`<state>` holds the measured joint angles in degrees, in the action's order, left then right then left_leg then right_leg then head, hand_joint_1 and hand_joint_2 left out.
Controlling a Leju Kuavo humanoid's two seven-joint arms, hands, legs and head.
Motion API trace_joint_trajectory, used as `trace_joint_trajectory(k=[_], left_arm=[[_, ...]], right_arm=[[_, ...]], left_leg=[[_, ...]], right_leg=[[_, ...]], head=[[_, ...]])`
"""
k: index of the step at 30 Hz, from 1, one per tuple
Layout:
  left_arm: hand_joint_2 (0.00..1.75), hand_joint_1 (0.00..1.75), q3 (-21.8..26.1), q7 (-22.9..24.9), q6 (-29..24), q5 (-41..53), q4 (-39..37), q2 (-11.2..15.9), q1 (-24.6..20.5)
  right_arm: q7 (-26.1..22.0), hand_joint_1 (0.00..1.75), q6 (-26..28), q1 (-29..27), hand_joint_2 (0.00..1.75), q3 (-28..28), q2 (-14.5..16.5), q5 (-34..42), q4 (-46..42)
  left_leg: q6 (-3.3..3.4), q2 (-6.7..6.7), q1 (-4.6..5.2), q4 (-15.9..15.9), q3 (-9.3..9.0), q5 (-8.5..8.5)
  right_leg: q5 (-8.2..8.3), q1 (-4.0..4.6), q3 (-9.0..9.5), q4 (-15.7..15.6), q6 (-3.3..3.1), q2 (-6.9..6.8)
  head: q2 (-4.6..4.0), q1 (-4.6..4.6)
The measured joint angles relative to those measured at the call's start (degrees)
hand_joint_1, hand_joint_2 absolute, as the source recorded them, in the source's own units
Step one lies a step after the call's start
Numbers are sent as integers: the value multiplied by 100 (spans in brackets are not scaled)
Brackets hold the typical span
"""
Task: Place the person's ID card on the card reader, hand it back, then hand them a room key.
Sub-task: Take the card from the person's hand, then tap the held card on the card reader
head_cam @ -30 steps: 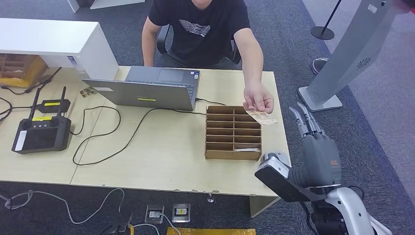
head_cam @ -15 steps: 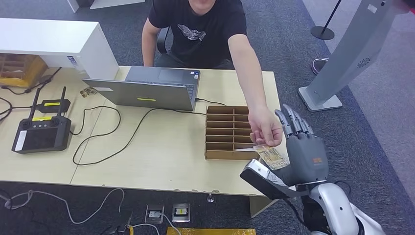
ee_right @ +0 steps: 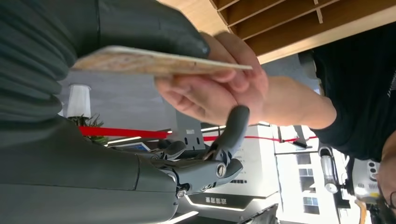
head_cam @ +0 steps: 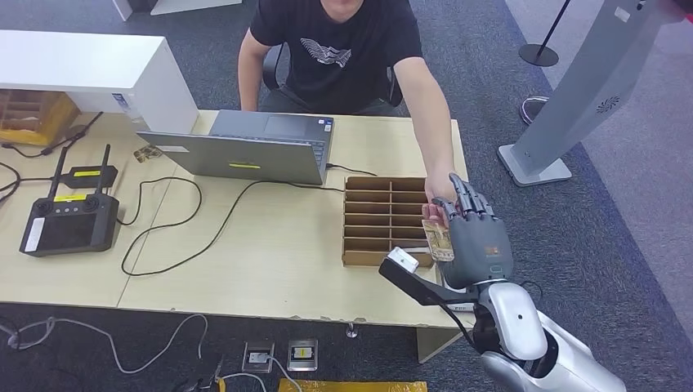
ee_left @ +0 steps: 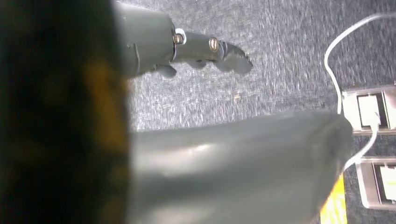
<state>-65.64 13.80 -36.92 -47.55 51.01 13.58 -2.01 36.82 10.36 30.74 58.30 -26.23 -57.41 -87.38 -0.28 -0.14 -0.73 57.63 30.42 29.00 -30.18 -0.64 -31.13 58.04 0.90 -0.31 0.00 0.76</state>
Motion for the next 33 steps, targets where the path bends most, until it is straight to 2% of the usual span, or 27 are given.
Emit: trace_joint_trajectory(k=[14,33], left_arm=[[0,0,-251,-126,-16,-162,34,37,-5],[0,0,-345,-191,-54,-321,53,63,-25]], right_arm=[[-40,175,-175,124,175,119,220,-15,520],[22,175,-168,123,175,126,223,-9,751]], left_leg=[[0,0,0,1,0,0],[0,1,0,1,-1,0]], right_leg=[[0,0,-2,0,0,-1],[0,0,-3,0,0,2]], head=[[0,1],[0,1]])
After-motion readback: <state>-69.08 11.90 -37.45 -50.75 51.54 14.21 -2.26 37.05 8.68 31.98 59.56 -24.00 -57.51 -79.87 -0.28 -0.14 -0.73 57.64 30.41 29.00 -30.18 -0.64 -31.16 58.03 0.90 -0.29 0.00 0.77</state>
